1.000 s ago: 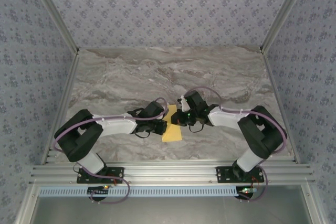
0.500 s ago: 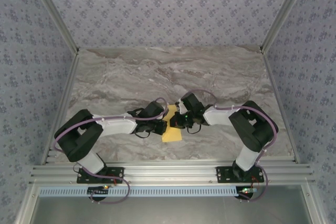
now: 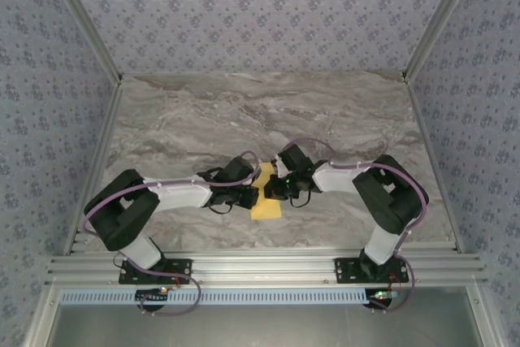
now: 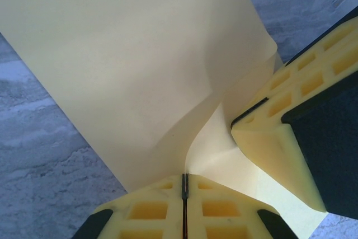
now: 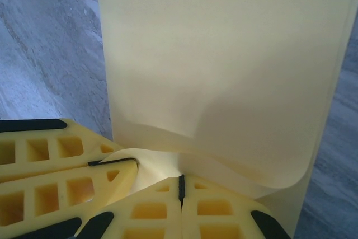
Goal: Fold a paper plane with a square sheet of paper (fold left side to right side)
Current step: Fold the triangle a second time at the center of the table.
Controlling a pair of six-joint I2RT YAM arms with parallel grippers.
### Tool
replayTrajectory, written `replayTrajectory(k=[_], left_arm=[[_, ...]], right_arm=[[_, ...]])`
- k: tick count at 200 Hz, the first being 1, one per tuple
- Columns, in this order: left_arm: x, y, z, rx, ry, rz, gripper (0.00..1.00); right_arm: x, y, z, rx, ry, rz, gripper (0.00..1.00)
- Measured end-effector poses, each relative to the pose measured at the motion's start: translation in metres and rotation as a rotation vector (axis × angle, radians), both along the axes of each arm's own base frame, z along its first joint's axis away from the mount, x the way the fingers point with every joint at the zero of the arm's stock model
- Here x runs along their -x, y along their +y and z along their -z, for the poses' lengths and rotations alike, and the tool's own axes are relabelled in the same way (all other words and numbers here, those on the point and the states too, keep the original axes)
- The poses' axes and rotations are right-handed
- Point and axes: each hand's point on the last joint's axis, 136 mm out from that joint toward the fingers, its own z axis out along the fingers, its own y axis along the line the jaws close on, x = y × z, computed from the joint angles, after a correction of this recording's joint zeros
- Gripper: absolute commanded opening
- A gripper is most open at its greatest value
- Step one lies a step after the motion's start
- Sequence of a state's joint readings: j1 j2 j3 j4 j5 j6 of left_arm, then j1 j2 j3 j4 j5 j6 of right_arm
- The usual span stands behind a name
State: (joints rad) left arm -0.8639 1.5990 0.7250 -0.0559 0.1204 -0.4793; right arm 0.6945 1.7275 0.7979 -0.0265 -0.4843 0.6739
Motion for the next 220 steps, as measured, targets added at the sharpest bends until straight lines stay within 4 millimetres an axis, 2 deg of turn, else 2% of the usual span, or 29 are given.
replayTrajectory(k=[38, 63, 100, 119, 131, 172, 220], left_arm=[[0.001, 0.001, -0.008, 0.008, -0.004, -0.004, 0.15], [0.000, 0.002, -0.034, 0.052, -0.043, -0.011, 0.23], [0.001, 0.001, -0.081, 0.154, -0.113, -0.023, 0.25], [0.007, 0.000, -0.092, 0.219, -0.108, -0.022, 0.25], [0.014, -0.001, -0.090, 0.250, -0.084, -0.019, 0.25], [0.042, -0.005, -0.062, 0.279, 0.033, 0.002, 0.26], [0.047, -0.016, -0.044, 0.276, 0.087, 0.009, 0.26]], right_arm=[[0.000, 0.000, 0.000, 0.007, -0.001, -0.006, 0.06], [0.000, 0.000, 0.000, 0.008, 0.000, -0.007, 0.07], [0.000, 0.000, 0.000, 0.009, 0.001, -0.007, 0.07], [0.000, 0.000, 0.000, 0.009, 0.001, -0.007, 0.07], [0.000, 0.000, 0.001, 0.010, 0.003, -0.008, 0.07], [0.001, 0.001, 0.000, 0.012, 0.003, -0.010, 0.07], [0.001, 0.001, 0.000, 0.017, 0.003, -0.010, 0.07]])
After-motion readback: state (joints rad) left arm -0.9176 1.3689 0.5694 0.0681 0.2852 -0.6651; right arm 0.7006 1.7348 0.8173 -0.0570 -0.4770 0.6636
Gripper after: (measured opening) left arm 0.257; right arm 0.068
